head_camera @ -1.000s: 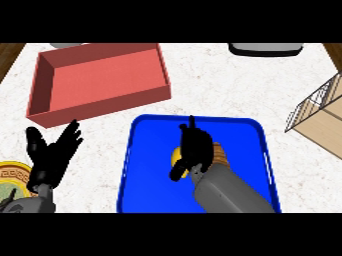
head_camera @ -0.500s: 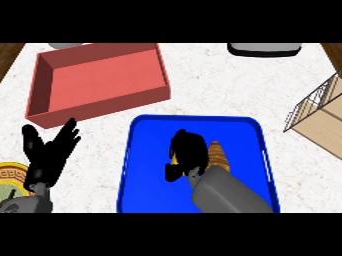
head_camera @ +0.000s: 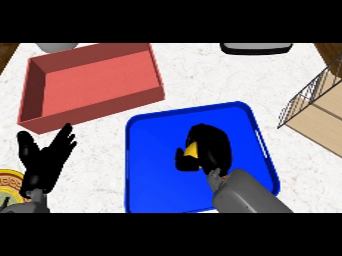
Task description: Pick the lemon from the tray and place it in the tiered shelf
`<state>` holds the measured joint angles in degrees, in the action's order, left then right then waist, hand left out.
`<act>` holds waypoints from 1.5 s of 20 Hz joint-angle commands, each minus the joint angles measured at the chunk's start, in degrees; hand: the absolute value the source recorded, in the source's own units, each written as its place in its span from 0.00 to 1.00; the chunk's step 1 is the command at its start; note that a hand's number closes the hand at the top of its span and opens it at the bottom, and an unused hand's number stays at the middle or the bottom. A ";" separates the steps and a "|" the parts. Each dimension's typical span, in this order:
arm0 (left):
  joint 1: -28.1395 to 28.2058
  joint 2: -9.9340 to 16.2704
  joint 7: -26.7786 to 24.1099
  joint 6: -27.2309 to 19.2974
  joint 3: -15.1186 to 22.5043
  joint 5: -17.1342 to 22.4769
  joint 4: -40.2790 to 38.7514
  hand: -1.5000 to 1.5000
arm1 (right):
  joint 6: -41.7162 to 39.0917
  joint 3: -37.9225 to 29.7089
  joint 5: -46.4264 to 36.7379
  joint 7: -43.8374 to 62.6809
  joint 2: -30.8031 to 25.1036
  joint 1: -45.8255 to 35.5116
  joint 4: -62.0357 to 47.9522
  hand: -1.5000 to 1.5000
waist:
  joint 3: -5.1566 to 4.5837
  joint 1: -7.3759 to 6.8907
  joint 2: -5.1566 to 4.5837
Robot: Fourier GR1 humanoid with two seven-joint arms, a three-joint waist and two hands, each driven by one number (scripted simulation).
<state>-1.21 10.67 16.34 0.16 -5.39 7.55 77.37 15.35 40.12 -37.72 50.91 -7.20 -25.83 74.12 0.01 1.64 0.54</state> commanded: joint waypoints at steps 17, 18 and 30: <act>2.78 0.40 1.89 -0.41 -1.24 0.97 4.12 0.50 | -18.34 -28.37 -10.23 27.97 -24.72 6.23 56.80 1.00 | -0.14 0.80 0.45; -0.11 -0.60 1.14 -1.12 0.02 -0.55 1.42 0.50 | -20.86 -29.69 -8.94 29.49 -24.48 3.40 57.37 1.00 | -0.22 0.92 0.17; -1.11 -0.34 1.93 -0.73 0.01 -0.70 1.30 0.50 | -29.42 -55.50 8.32 24.78 -34.88 -6.45 48.69 1.00 | -0.12 -0.67 -0.23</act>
<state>-0.65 10.29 17.61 0.06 -5.22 7.23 79.29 -6.75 -8.14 -34.91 67.21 -38.42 -28.06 125.96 -0.15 1.08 0.45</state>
